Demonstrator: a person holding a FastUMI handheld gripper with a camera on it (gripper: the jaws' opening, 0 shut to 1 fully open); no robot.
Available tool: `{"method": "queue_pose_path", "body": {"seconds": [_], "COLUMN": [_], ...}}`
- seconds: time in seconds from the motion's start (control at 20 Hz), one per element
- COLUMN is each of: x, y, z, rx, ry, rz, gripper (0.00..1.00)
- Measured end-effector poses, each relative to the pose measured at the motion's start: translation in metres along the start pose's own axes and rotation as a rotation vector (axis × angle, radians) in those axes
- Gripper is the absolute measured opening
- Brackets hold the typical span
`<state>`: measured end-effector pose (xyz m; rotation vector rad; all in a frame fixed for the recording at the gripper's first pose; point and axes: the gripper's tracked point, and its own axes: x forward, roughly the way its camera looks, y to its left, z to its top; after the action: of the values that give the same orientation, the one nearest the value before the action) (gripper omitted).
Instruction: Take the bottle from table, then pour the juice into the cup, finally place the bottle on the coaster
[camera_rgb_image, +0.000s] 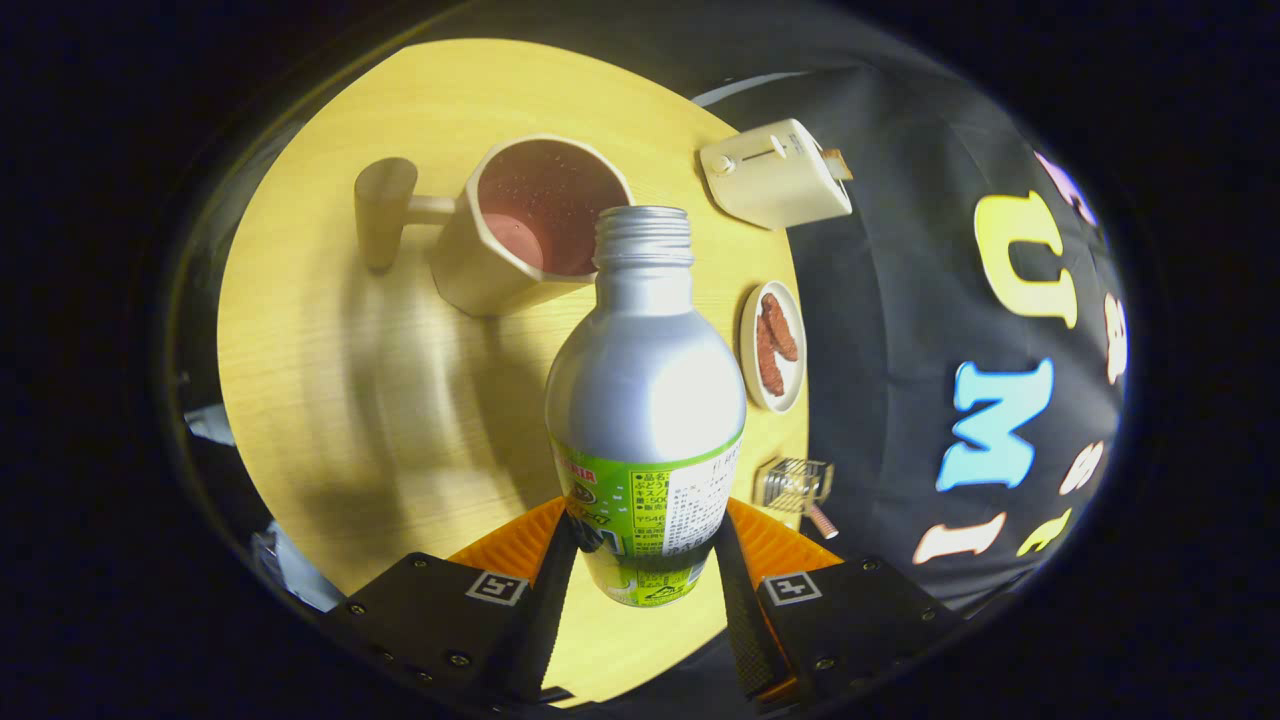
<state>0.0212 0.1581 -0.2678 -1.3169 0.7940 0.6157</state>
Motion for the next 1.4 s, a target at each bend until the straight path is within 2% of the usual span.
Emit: {"method": "queue_pose_path", "body": {"seconds": [0.35, 0.55, 1.1, 1.4], "x": [0.013, 0.015, 0.024, 0.029], "y": [0.003, -0.004, -0.002, -0.014], "z": [-0.010, -0.014, -0.005, 0.004], "rx": [0.235, 0.323, 0.630, 0.812], "ry": [-0.086, -0.135, -0.288, -0.388], "rz": [0.074, 0.059, 0.142, 0.149], "gripper": [0.71, 0.71, 0.71, 0.71]}}
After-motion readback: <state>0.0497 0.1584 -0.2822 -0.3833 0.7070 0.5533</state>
